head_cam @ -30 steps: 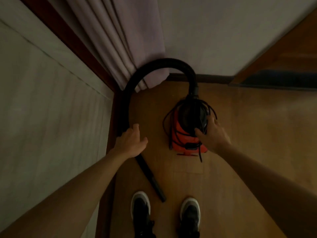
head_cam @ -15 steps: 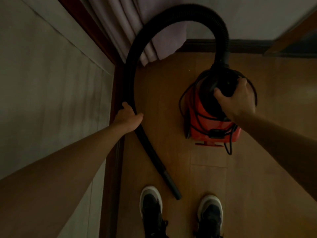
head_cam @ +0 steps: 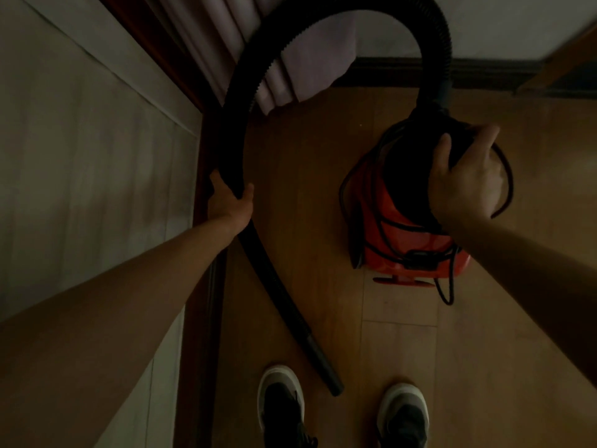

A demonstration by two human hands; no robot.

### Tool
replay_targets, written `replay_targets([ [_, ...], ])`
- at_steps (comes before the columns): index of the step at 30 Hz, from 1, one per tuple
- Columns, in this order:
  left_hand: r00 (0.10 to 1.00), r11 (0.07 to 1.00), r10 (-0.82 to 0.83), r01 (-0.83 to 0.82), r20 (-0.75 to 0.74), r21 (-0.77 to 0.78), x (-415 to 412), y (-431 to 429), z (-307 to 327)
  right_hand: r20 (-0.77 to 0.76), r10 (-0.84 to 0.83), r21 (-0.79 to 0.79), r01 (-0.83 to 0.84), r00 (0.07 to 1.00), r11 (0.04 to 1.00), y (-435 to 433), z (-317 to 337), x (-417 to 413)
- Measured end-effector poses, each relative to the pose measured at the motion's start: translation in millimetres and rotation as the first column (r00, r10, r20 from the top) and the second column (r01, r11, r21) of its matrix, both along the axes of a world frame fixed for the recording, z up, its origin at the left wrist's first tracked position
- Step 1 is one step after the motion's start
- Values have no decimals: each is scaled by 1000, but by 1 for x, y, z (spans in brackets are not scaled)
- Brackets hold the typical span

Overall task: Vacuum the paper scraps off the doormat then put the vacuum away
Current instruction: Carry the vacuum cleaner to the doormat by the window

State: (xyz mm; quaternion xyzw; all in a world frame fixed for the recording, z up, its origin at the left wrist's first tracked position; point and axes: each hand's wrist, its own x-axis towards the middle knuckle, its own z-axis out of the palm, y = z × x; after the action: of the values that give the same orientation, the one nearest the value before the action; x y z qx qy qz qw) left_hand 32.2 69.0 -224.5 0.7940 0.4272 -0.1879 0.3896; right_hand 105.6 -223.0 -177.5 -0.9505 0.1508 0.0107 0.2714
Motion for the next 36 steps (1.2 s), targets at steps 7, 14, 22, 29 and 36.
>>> replay_targets([
  [7, 994, 997, 70, -73, 84, 33, -4, -6, -10, -16, 54, -7, -54, 998, 999, 4, -4, 5],
  [14, 977, 998, 29, -41, 211, 52, -20, -5, 10, -81, 68, 100, -60, 994, 993, 5, 10, 4],
  [22, 927, 996, 86, -83, 366, -24, -33, -4, 48, -116, 96, 211, -70, 989, 975, 7, 28, -6],
  [29, 912, 995, 99, -93, 399, -35, -40, -14, 112, -97, 104, 225, -80, 990, 971, 2, 85, -17],
  [36, 887, 997, 75, -68, 456, -31, -41, -39, 203, -35, 72, 229, -62, 997, 971, -19, 187, -19],
])
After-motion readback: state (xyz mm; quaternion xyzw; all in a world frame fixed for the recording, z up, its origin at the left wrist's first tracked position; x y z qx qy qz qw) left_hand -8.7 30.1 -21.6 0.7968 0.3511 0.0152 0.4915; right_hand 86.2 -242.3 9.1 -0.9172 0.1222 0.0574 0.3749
